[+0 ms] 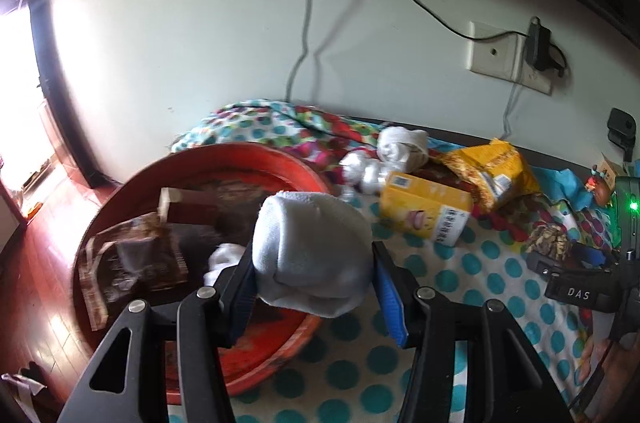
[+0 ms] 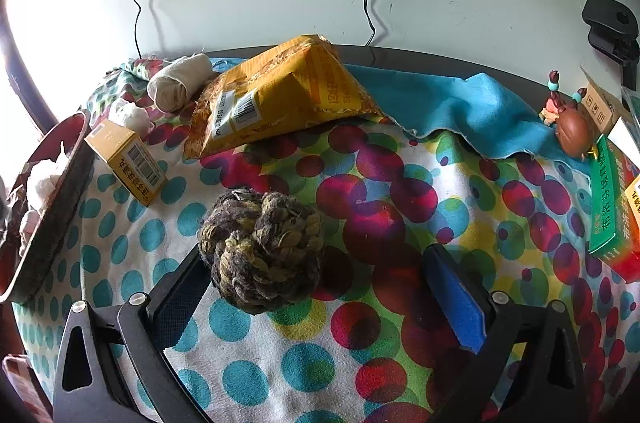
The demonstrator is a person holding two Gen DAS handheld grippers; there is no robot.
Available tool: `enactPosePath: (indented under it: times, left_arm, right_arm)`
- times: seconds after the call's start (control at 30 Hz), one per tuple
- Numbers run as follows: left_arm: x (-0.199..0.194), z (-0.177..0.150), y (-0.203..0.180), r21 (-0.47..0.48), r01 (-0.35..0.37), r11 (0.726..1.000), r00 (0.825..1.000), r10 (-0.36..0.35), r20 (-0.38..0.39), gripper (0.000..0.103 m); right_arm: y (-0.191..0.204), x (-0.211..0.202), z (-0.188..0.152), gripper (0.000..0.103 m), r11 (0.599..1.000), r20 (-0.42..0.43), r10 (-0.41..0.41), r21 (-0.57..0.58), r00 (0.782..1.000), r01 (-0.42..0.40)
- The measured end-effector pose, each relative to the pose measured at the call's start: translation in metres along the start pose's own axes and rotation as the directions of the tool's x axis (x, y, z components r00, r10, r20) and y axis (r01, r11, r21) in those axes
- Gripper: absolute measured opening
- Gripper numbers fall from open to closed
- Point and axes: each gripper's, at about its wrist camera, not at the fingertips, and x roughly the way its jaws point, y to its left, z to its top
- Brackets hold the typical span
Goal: Organize objects
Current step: 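Carry the grey sock over the tray and open the left gripper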
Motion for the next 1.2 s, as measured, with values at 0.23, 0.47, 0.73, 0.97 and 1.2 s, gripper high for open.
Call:
enactPosePath:
  times: [0.23, 0.47, 0.73, 0.97, 1.2]
  left_arm:
    - [-0.012, 0.002, 0.041, -0.038, -0.057, 0.998, 0.998, 0.057, 0.004, 0.054]
    - [-0.015, 0.003, 0.076, -0.066, -0.108, 0.992, 0.994, 0.108, -0.004, 0.054]
    - [-0.008, -0.005, 0.098, -0.083, -0.145, 0.986, 0.989, 0.143, -0.029, 0.054]
    - [0.001, -0.014, 0.107, -0.092, -0.158, 0.983, 0.987, 0.154, -0.051, 0.054]
    - [0.015, -0.023, 0.114, -0.095, -0.177, 0.98, 0.982, 0.17, -0.079, 0.054]
  right_arm:
    - [0.002, 0.001, 0.0, 0.103, 1.0, -0.005, -0.015, -0.011, 1.0, 0.015]
    - [0.003, 0.001, -0.001, 0.103, 1.0, -0.008, -0.024, -0.017, 1.0, 0.023]
    - [0.004, 0.001, -0.001, 0.103, 1.0, -0.008, -0.023, -0.016, 1.0, 0.023]
    - [0.004, 0.001, -0.001, 0.103, 1.0, -0.008, -0.024, -0.016, 1.0, 0.024]
    - [0.004, 0.001, -0.001, 0.103, 1.0, -0.007, -0.023, -0.015, 1.0, 0.023]
